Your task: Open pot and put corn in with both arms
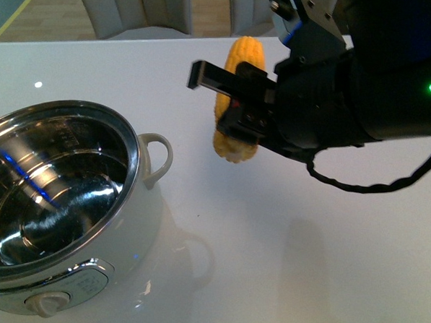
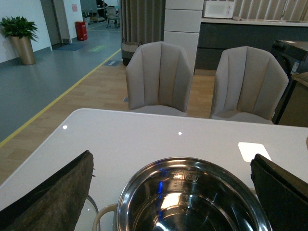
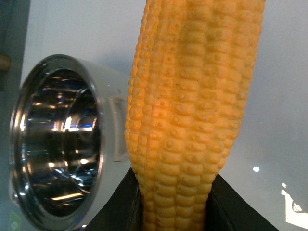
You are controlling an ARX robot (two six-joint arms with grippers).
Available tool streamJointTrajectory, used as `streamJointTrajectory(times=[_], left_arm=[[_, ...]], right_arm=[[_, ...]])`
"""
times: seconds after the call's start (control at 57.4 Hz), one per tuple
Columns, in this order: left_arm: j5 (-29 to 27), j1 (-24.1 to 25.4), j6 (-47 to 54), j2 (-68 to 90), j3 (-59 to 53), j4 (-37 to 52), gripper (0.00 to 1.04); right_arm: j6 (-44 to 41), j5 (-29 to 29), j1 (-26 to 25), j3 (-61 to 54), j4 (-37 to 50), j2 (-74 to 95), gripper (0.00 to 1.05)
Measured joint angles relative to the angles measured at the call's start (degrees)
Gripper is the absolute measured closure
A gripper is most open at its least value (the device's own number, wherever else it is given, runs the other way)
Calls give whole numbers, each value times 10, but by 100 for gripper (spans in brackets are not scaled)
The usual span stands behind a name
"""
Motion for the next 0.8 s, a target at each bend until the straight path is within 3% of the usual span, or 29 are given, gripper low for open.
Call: streamJointTrajectory(times=[0.418, 0.801], left_arm=[[0, 0, 0, 0, 0, 0, 7], [0, 0, 0, 0, 0, 0, 7]], right_arm=[[85, -65, 71, 73, 0, 41, 82], [100, -108, 92, 100, 11, 73, 82]])
